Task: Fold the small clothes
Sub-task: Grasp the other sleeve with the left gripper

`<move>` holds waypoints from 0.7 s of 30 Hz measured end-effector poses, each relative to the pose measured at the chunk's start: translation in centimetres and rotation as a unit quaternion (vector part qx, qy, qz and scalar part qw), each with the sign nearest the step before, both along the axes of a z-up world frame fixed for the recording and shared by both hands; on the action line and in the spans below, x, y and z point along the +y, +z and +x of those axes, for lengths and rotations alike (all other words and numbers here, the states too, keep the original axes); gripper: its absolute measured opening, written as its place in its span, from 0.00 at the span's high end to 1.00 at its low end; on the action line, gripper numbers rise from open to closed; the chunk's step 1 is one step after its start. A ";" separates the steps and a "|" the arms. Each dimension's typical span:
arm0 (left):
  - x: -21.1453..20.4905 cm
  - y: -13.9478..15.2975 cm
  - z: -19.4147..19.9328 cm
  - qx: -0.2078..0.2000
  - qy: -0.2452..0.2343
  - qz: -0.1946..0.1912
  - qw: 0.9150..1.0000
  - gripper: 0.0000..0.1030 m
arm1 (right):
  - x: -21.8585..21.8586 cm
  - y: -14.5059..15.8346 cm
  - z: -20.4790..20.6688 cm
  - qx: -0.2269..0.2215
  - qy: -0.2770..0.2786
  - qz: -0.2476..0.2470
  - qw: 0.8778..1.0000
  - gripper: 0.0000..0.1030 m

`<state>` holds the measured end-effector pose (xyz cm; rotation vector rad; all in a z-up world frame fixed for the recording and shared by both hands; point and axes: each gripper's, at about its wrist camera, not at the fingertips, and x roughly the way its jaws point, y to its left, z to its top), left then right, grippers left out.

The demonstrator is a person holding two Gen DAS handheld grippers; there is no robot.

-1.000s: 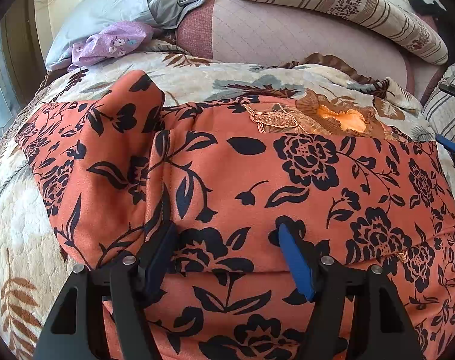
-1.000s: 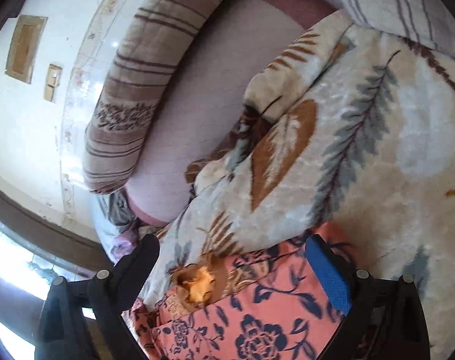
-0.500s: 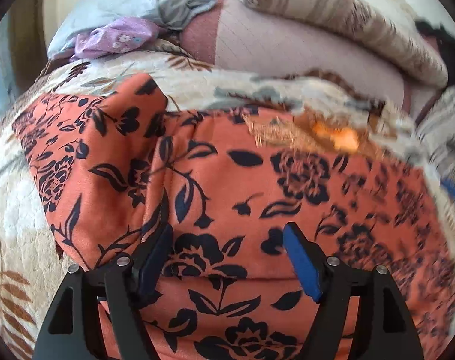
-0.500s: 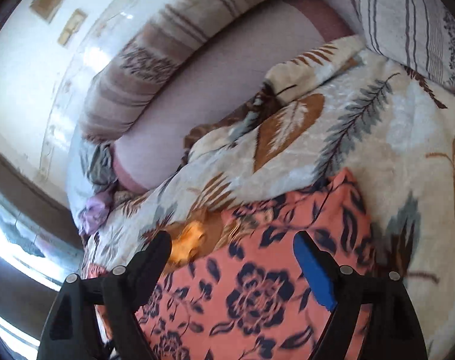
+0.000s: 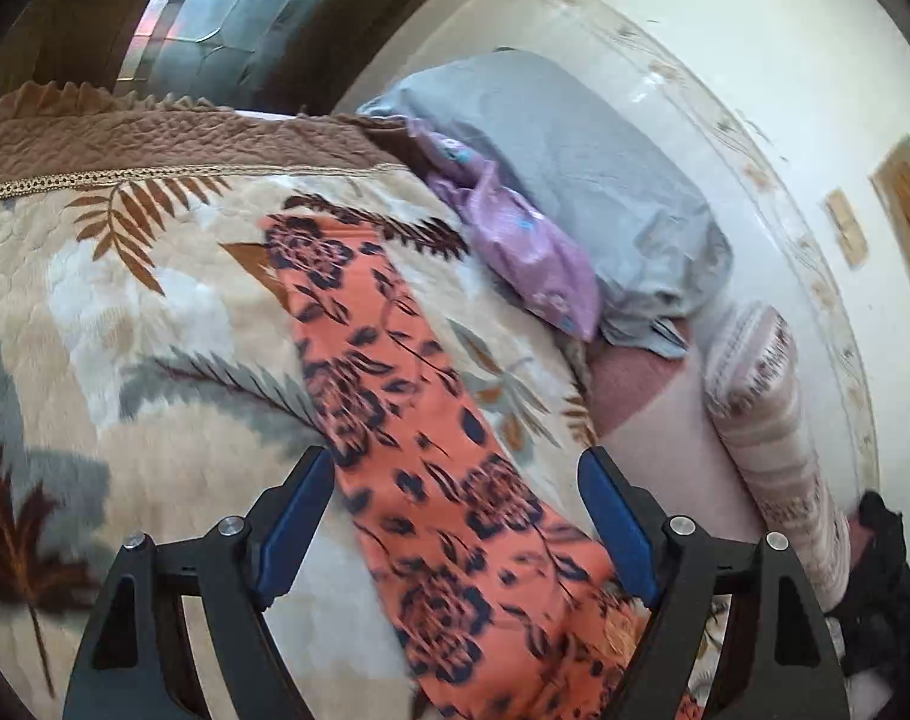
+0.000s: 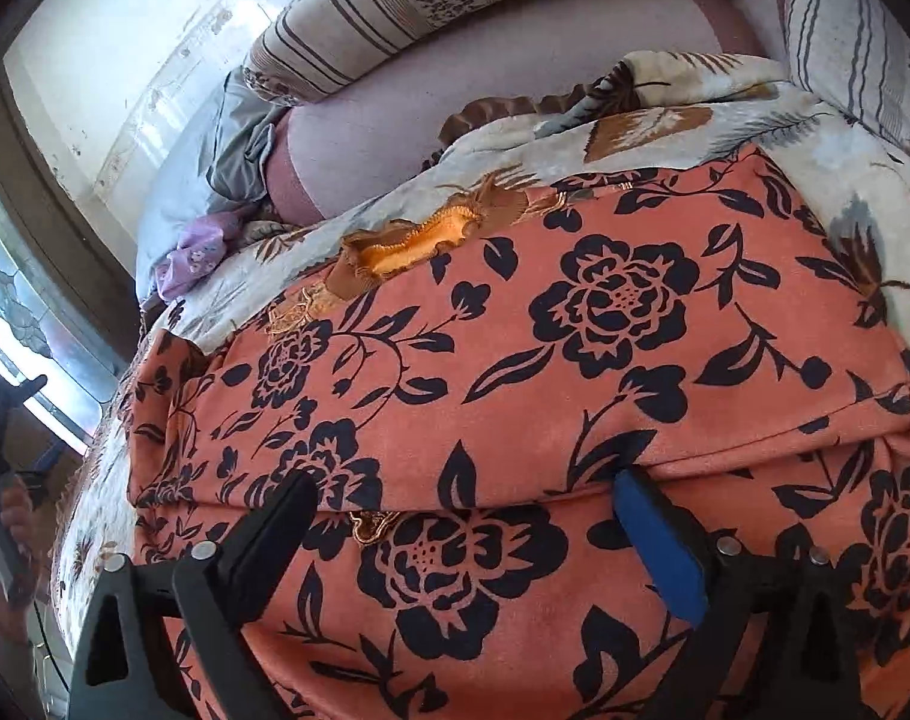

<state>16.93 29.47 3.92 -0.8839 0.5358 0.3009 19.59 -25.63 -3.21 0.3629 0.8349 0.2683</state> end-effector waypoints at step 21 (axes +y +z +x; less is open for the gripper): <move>9.1 -4.3 11.3 0.128 0.000 0.050 0.990 0.95 | -0.1 -0.5 -0.5 -0.011 0.004 0.018 1.000 0.01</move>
